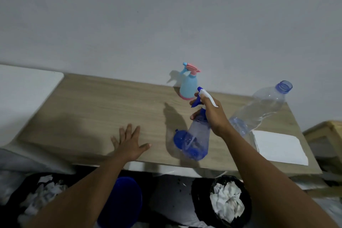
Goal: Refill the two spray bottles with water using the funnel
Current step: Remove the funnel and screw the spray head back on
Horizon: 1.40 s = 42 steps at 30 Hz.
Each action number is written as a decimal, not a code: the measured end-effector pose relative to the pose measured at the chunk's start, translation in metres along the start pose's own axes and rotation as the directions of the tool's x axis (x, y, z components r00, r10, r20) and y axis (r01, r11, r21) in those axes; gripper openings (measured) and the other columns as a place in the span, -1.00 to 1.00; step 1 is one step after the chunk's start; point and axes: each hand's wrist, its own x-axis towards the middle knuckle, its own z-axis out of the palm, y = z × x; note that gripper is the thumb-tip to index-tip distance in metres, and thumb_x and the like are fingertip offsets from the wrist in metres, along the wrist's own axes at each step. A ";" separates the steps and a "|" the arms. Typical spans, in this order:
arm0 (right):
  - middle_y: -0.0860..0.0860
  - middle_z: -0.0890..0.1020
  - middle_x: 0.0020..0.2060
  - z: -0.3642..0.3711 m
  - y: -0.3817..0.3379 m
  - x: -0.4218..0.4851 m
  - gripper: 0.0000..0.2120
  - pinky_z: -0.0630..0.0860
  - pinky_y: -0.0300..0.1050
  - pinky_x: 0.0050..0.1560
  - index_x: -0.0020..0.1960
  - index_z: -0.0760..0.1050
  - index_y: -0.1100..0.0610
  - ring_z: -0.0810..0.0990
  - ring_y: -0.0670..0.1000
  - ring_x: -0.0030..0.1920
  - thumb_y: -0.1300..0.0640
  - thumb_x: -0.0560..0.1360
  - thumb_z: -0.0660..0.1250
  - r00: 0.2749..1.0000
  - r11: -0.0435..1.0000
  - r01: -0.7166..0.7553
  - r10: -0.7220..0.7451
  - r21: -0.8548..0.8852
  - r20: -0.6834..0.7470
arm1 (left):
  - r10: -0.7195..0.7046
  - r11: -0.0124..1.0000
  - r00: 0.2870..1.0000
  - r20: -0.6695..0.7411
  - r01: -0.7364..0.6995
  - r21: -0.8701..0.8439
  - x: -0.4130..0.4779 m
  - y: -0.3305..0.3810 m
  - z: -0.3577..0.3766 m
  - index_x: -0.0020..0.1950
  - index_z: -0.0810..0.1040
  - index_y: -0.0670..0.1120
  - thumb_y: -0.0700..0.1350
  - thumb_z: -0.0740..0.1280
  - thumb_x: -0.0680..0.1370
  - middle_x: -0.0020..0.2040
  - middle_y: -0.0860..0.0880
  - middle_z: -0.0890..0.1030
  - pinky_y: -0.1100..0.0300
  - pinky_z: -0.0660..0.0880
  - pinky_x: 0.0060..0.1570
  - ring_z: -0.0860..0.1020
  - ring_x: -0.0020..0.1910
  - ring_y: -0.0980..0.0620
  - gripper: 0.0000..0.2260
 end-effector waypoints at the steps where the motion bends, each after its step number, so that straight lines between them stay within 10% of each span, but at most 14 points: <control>1: 0.18 0.67 0.03 -0.001 0.002 0.000 -0.65 0.58 0.17 -0.12 0.15 0.55 0.08 0.66 0.23 -0.32 -0.12 0.68 0.10 1.000 1.000 -0.017 0.017 -0.019 0.008 | 0.005 1.000 1.000 0.019 -0.005 0.026 0.000 -0.001 0.002 0.59 -0.31 0.17 0.54 0.09 0.43 0.58 0.01 -0.41 -0.34 -0.35 0.43 -0.42 0.54 -0.15 -0.07; 19: 0.30 0.70 -0.13 0.012 0.003 0.002 -0.41 0.56 -0.24 -0.36 0.03 0.59 0.29 0.68 0.12 -0.40 -0.20 0.66 0.05 0.957 0.852 -0.154 0.255 -0.500 0.140 | -0.002 0.997 0.993 0.115 -0.008 0.082 0.002 -0.001 -0.002 0.55 -0.40 0.17 0.56 0.08 0.41 0.53 0.01 -0.50 -0.38 -0.43 0.37 -0.51 0.49 -0.17 -0.03; 23: 0.32 0.67 -0.25 0.015 0.011 0.008 -0.37 0.59 -0.07 -0.27 -0.03 0.54 0.38 0.65 0.18 -0.43 -0.22 0.62 0.11 0.959 0.862 -0.178 0.259 -0.474 0.112 | 0.001 0.997 0.993 0.116 -0.011 0.081 0.002 -0.001 -0.002 0.55 -0.40 0.17 0.56 0.08 0.41 0.53 0.00 -0.49 -0.37 -0.44 0.36 -0.51 0.49 -0.17 -0.04; 32: 0.17 0.61 -0.12 -0.005 0.025 0.011 -0.54 0.66 -0.04 -0.34 0.14 0.37 0.06 0.71 0.20 -0.40 -0.34 0.57 0.16 0.941 0.776 -0.325 0.320 -0.541 -0.107 | -0.007 0.997 0.993 0.119 -0.002 0.075 0.004 -0.002 -0.002 0.55 -0.40 0.18 0.58 0.09 0.38 0.53 0.01 -0.51 -0.37 -0.45 0.36 -0.52 0.48 -0.16 0.00; 38: 0.14 0.63 -0.16 0.002 -0.007 0.032 -0.79 0.58 -0.10 -0.44 0.00 0.42 0.14 0.68 0.18 -0.27 0.00 0.58 0.33 0.996 0.911 0.004 -0.040 -0.413 -0.078 | -0.005 0.997 0.987 0.163 -0.007 0.072 0.013 -0.001 -0.011 0.53 -0.44 0.19 0.61 0.17 0.29 0.50 0.05 -0.54 -0.40 -0.46 0.33 -0.55 0.46 -0.16 0.11; 42: -0.01 0.57 -0.32 0.024 -0.037 0.071 -0.75 0.40 -0.31 -0.34 -0.13 0.50 0.22 0.51 -0.19 -0.36 0.05 0.52 0.44 0.930 0.831 0.286 -0.361 -0.477 -0.072 | 0.008 0.996 0.982 0.187 -0.025 0.085 0.022 -0.001 -0.019 0.51 -0.47 0.20 0.65 0.20 0.19 0.48 0.07 -0.57 -0.40 -0.50 0.30 -0.58 0.44 -0.16 0.20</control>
